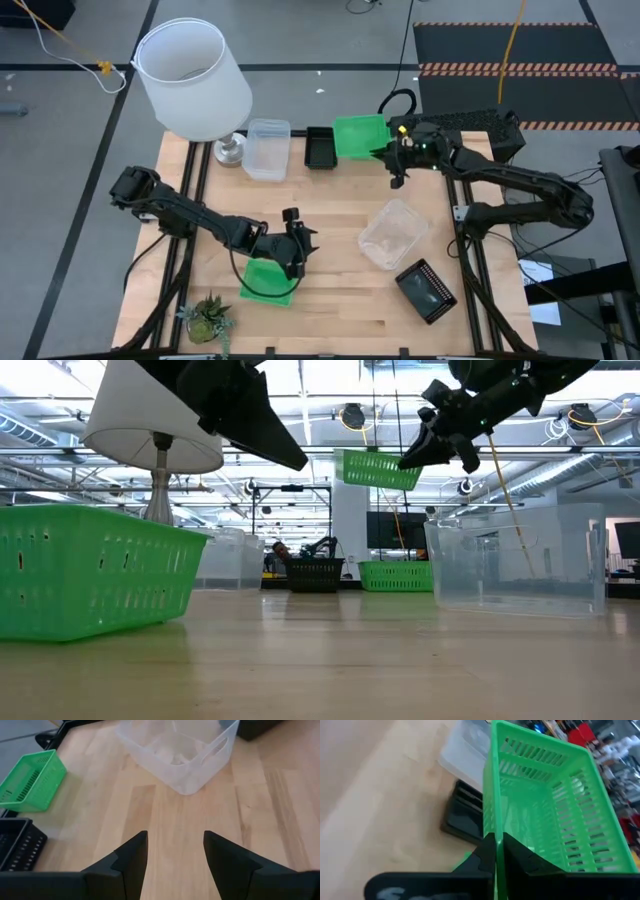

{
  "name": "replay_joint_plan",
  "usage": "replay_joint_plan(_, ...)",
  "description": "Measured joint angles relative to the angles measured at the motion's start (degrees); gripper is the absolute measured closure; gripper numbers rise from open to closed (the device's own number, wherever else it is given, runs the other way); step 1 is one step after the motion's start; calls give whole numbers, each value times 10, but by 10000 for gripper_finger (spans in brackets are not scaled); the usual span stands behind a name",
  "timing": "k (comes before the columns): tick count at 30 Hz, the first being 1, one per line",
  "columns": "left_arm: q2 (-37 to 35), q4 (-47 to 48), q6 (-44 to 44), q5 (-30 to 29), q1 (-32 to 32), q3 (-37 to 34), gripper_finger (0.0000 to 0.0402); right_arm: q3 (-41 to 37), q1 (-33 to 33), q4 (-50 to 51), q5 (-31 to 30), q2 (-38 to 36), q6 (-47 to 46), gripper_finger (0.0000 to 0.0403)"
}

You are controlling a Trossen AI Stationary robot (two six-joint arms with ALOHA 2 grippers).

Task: Stack baskets by color
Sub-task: Stack the middle green bin on the top green bin

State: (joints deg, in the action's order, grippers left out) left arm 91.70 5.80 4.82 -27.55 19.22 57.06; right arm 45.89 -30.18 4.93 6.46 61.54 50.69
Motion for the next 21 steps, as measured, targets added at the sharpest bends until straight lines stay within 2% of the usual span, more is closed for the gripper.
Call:
replay_joint_plan(3,0,0,0,0,0,0,206,0,-37,-2,20,0,14,394)
replay_joint_plan(8,0,0,1,0,0,0,206,0,-103,-4,97,6,25,394)
replay_joint_plan(13,0,0,1,0,0,0,206,0,-155,-5,144,30,26,394)
replay_joint_plan(21,0,0,1,1,0,0,206,0,-195,-40,166,98,23,394)
